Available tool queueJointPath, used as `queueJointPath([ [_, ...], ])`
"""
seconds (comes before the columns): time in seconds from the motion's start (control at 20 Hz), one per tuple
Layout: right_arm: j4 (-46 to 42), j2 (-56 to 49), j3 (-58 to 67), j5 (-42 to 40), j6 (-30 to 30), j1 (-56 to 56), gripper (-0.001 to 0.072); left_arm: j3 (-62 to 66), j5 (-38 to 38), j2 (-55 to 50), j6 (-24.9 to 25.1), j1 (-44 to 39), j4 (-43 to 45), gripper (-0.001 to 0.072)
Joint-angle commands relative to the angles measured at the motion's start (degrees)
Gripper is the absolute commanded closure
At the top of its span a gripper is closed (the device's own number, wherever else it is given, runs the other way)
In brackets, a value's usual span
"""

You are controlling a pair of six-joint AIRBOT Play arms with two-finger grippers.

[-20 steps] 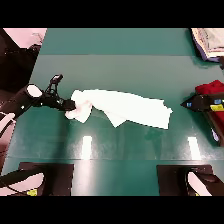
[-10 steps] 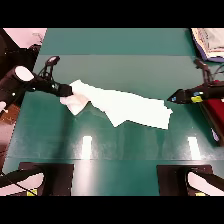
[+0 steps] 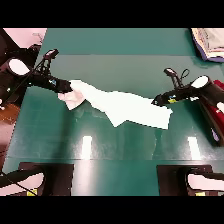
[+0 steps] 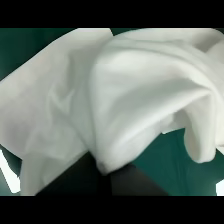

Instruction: Fold the shirts.

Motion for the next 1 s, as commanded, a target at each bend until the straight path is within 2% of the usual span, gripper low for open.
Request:
queueJointPath([
  [0.0, -3.72, -1.03, 0.02, -0.96, -1.03, 1.62, 0.0321, 0.15, -0.5, 0.04, -0.24, 0.02, -0.04, 0.0681],
  [0.05, -3.56, -1.01, 0.02, 0.0, -1.05, 1.62, 0.0519, 0.15, -0.59, 0.04, -0.42, 0.02, -0.09, 0.0681],
  [0.1, -3.61, -0.96, 0.02, 0.35, -1.05, 1.6, 0.0666, 0.15, -1.03, 0.04, -0.39, 0.02, -0.11, 0.0681],
  [0.15, -3.8, -0.28, 0.02, 0.31, -1.03, 1.55, 0.0696, 0.31, -1.86, 0.07, -0.37, 0.02, -0.04, 0.0681],
  [0.3, -3.76, 7.08, 0.04, -3.21, -0.74, 0.07, 0.0698, 3.69, -4.68, 2.67, -0.61, 0.2, 3.76, 0.0682],
  [0.45, -3.8, 18.32, 2.43, -4.83, 1.09, -3.85, 0.0699, 13.44, -7.72, 8.28, -0.52, 0.2, 6.51, 0.0681],
  [0.7, -3.78, 31.63, 13.66, -4.31, 3.76, -9.29, 0.0699, 30.69, -8.68, 18.18, -0.5, 0.17, 6.21, 0.0681],
  [0.95, -3.8, 40.02, 22.01, -2.38, 4.85, -9.46, 0.0699, 41.4, -12.37, 24.57, -0.55, 0.17, 4.17, 0.0681],
])
